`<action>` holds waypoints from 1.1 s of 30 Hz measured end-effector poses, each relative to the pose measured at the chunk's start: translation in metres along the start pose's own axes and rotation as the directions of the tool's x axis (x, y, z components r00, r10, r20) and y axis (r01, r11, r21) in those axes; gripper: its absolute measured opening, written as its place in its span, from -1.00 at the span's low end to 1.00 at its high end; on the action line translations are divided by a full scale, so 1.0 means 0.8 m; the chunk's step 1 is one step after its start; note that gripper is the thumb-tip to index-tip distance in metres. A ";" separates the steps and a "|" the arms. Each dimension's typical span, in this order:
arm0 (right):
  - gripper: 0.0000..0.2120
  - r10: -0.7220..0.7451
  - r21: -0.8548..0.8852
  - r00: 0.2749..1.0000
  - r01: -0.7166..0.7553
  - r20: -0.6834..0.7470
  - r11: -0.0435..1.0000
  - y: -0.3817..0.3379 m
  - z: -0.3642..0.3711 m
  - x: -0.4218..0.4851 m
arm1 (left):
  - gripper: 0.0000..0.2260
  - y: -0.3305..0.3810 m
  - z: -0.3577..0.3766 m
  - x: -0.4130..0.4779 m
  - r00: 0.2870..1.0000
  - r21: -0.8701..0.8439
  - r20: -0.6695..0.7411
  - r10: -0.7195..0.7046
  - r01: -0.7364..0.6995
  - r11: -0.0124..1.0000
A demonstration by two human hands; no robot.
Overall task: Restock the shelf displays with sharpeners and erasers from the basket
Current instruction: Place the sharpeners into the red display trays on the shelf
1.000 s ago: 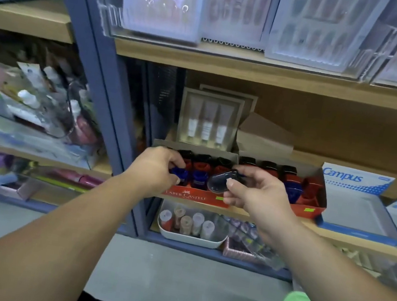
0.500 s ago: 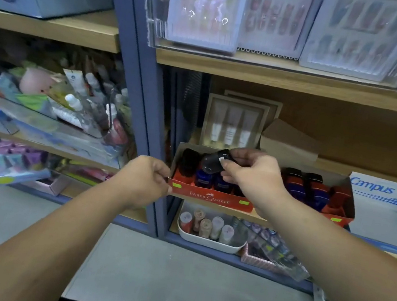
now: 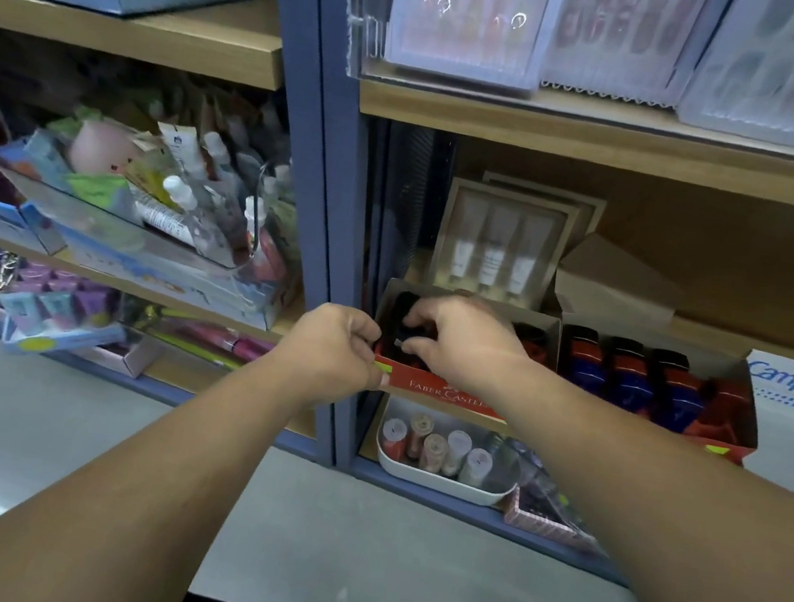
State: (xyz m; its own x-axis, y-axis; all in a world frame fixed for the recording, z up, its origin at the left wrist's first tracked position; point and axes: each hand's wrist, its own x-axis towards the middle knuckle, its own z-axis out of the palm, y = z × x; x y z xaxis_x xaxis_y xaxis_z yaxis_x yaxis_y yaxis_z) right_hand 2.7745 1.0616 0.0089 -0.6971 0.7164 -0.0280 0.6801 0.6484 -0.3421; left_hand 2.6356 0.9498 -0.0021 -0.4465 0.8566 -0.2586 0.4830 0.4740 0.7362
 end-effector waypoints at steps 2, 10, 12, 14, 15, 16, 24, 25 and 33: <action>-0.69 -0.021 -0.031 0.999 0.022 0.027 0.999 0.001 0.003 0.001 | -0.44 -0.001 0.000 0.001 1.000 0.010 0.007 -0.004 0.004 1.000; -0.53 -0.007 0.144 1.000 0.004 0.017 0.990 0.027 -0.042 -0.027 | -0.51 0.010 -0.001 -0.005 1.000 0.056 -0.027 -0.006 0.007 0.998; -0.60 0.037 0.192 0.999 -0.033 -0.021 0.981 0.043 -0.050 -0.043 | -0.58 0.013 0.001 -0.007 0.999 0.078 -0.055 0.002 0.002 0.997; -0.68 0.088 0.292 0.995 -0.073 -0.038 0.954 0.056 -0.050 -0.060 | -0.64 0.019 0.003 -0.009 0.999 0.105 -0.053 0.011 -0.005 0.994; -0.72 0.111 0.331 0.992 -0.086 -0.057 0.940 0.061 -0.049 -0.069 | -0.68 0.023 0.006 -0.010 0.999 0.113 -0.045 0.018 -0.012 0.993; -0.75 0.125 0.355 0.989 -0.088 -0.084 0.931 0.065 -0.047 -0.079 | -0.72 0.029 0.009 -0.011 0.999 0.114 -0.033 0.029 -0.025 0.993; -0.84 0.216 0.358 0.976 -0.189 -0.035 0.914 0.104 -0.035 -0.196 | -0.90 0.095 0.092 -0.065 0.952 0.311 0.285 0.110 -0.200 0.929; -0.86 0.230 0.338 0.973 -0.218 0.004 0.916 0.114 -0.037 -0.214 | -0.90 0.102 0.108 -0.075 0.937 0.318 0.327 0.119 -0.228 0.920; -0.61 0.390 0.116 0.851 -0.453 0.350 0.884 0.237 -0.015 -0.368 | -0.74 0.133 0.276 -0.147 0.769 0.266 0.597 0.228 -0.458 0.848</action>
State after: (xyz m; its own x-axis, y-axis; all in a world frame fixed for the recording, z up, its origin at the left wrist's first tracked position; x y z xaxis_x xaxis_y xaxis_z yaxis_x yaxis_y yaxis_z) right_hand 3.1112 0.9768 -0.0368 -0.4074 0.7728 -0.4866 0.8906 0.2182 -0.3990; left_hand 2.9059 0.9448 -0.0311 0.2161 0.8886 -0.4047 0.8148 0.0643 0.5762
